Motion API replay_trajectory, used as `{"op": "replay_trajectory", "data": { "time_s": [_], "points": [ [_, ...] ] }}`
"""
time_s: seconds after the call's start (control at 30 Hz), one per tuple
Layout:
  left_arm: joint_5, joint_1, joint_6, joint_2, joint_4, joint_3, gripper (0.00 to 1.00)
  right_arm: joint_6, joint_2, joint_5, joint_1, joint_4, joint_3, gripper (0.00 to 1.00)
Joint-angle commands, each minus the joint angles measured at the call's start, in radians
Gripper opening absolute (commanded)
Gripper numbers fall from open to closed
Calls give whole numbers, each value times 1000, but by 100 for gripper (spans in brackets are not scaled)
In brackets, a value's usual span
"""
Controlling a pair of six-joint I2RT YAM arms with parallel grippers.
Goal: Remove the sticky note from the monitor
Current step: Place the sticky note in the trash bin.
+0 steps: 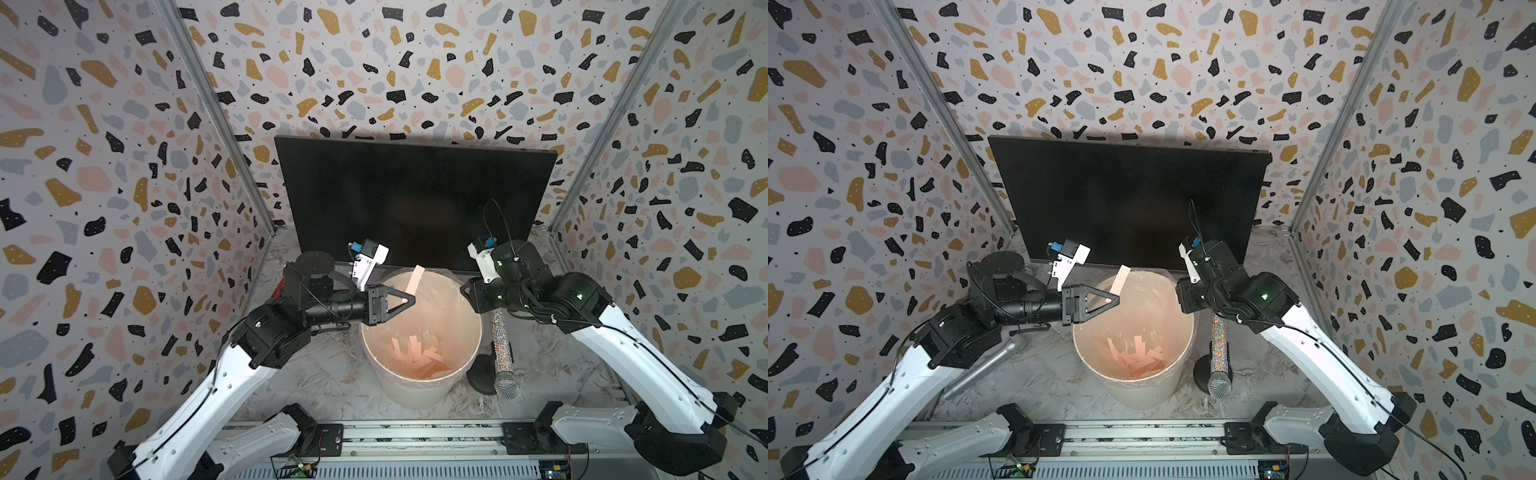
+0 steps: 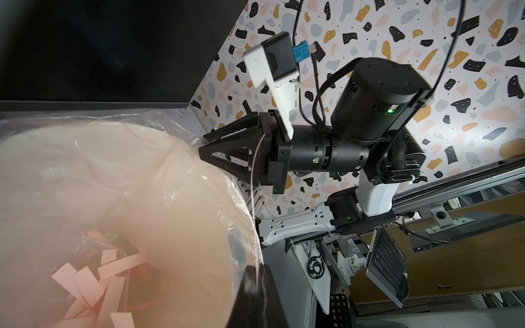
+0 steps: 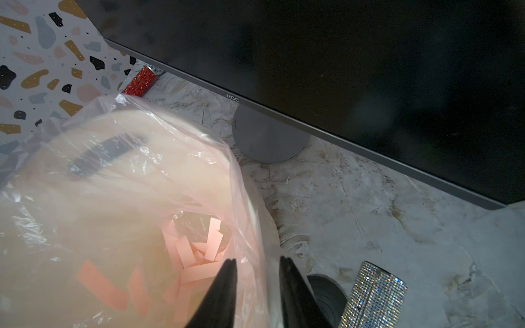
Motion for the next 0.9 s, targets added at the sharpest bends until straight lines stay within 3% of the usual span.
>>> {"op": "replay_trajectory", "data": {
  "time_s": [0.0,0.3,0.6,0.87],
  "points": [
    [-23,-25,44,-18,-19,-21,0,4,-31,19,-1,10,28,35],
    [-102,-118,115,20,-164,8,0,2,-46,33,-3,10,24,42],
    [-165,-160,156,63,-245,53,15,-4,-71,55,-1,9,17,44],
    [-180,-170,158,67,-246,69,40,-14,-100,79,-2,7,19,45]
  ]
}}
